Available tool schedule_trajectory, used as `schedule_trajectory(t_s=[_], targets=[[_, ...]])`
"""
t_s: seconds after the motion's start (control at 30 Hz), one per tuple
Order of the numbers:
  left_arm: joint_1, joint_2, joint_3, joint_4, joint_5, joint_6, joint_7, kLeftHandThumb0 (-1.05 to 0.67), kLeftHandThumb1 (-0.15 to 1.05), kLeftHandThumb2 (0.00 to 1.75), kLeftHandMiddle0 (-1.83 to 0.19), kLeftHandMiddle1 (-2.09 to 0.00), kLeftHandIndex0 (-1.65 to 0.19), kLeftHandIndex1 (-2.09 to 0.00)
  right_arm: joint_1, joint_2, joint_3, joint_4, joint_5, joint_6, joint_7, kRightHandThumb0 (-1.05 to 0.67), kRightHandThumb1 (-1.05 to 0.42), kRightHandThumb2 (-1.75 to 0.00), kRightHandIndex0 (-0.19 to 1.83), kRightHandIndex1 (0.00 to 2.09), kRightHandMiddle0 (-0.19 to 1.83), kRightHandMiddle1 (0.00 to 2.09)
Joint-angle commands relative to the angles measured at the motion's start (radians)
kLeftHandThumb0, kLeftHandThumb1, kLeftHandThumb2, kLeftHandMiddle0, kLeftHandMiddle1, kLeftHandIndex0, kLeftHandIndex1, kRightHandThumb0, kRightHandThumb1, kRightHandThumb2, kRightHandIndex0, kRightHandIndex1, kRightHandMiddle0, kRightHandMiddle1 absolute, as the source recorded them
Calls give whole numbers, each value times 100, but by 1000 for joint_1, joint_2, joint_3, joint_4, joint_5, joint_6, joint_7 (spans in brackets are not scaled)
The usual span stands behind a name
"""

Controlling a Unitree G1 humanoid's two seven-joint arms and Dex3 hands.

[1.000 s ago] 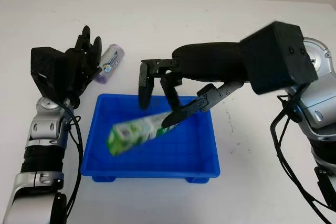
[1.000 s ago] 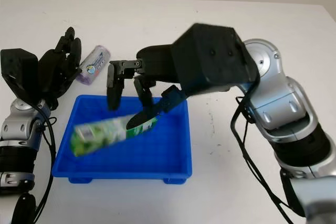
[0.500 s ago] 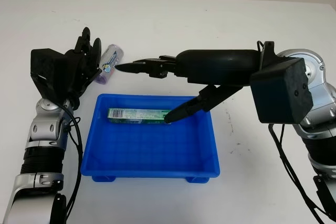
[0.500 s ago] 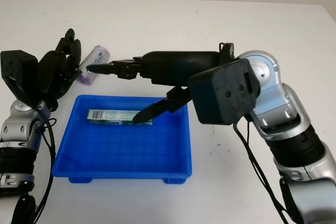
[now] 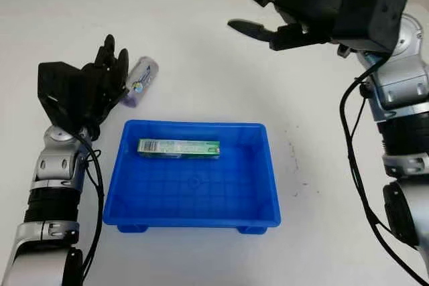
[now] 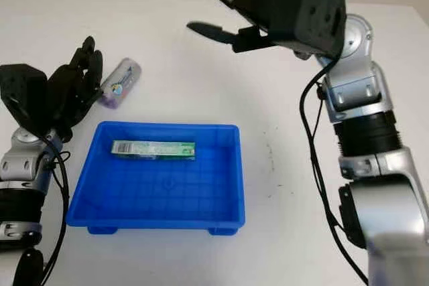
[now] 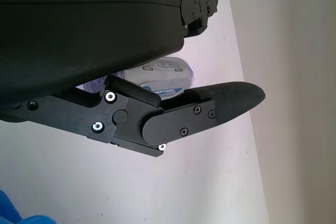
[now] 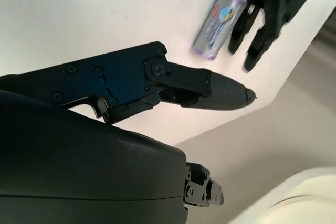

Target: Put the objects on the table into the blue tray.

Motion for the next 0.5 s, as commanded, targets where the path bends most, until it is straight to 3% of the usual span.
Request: schedule_trajectory(t_s=[0.0, 0.27, 0.47], targets=[[0, 10, 11, -8, -5, -4, -5, -78, 105, 68, 19, 0, 19, 0, -38, 15, -20, 71, 5, -4, -17, -75, -105, -65, -19, 0, -19, 0], [12, 20, 15, -42, -8, 29, -2, -79, 105, 67, 19, 0, 19, 0, -54, 62, -84, 318, 14, -36, -156, -77, -105, -68, -19, 0, -19, 0], [23, 26, 23, -59, -10, 43, -8, -77, 105, 68, 19, 0, 19, 0, -56, 73, -109, 409, 16, -33, -234, -79, -105, -73, -19, 0, -19, 0]])
